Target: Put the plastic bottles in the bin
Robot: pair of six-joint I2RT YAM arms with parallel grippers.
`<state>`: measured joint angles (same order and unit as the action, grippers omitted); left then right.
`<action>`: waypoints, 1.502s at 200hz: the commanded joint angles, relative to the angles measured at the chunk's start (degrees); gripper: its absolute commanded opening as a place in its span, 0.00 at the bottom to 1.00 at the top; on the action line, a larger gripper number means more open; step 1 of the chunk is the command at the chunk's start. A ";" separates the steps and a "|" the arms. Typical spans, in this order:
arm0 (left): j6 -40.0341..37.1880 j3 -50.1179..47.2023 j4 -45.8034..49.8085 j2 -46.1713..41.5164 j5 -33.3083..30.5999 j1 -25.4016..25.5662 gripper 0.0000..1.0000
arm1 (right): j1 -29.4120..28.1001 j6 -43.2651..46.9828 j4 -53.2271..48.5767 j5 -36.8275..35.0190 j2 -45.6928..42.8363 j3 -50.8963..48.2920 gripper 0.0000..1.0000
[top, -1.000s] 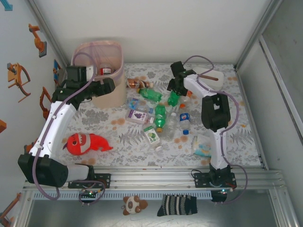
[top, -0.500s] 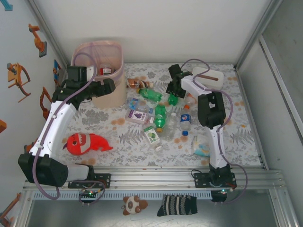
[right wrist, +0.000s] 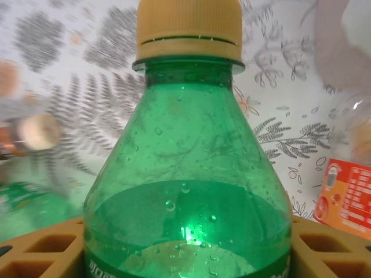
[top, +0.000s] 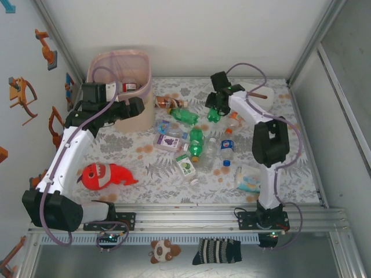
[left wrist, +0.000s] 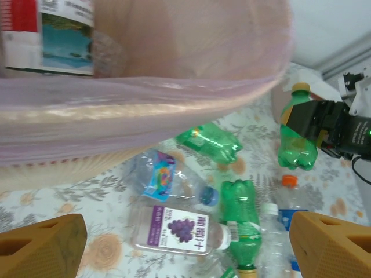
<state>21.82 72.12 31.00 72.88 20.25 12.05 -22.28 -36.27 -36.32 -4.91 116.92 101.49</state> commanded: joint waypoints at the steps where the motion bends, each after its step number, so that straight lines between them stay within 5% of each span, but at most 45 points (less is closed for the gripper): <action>1: 1.99 -2.11 -9.09 -2.13 8.92 0.07 0.88 | -0.74 3.88 4.32 1.44 -6.71 -2.92 0.60; 63: 2.66 -4.84 -26.04 -2.36 21.68 3.39 0.83 | -1.70 10.41 15.03 13.64 -22.86 -10.71 0.49; 124: 0.19 -6.28 -40.71 -1.79 27.28 10.80 0.83 | -5.25 15.08 26.89 26.00 -36.05 -16.23 0.48; 195: -1.39 -5.18 -53.89 0.54 36.42 16.73 0.84 | -9.19 19.32 42.26 44.72 -44.00 -22.68 0.44; 300: -3.43 -0.89 -58.97 3.50 44.41 23.17 0.82 | -15.13 20.37 43.72 50.00 -44.59 -20.66 0.44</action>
<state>19.99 68.71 -24.58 76.01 60.84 33.95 -36.49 -16.47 5.06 44.34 73.52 79.33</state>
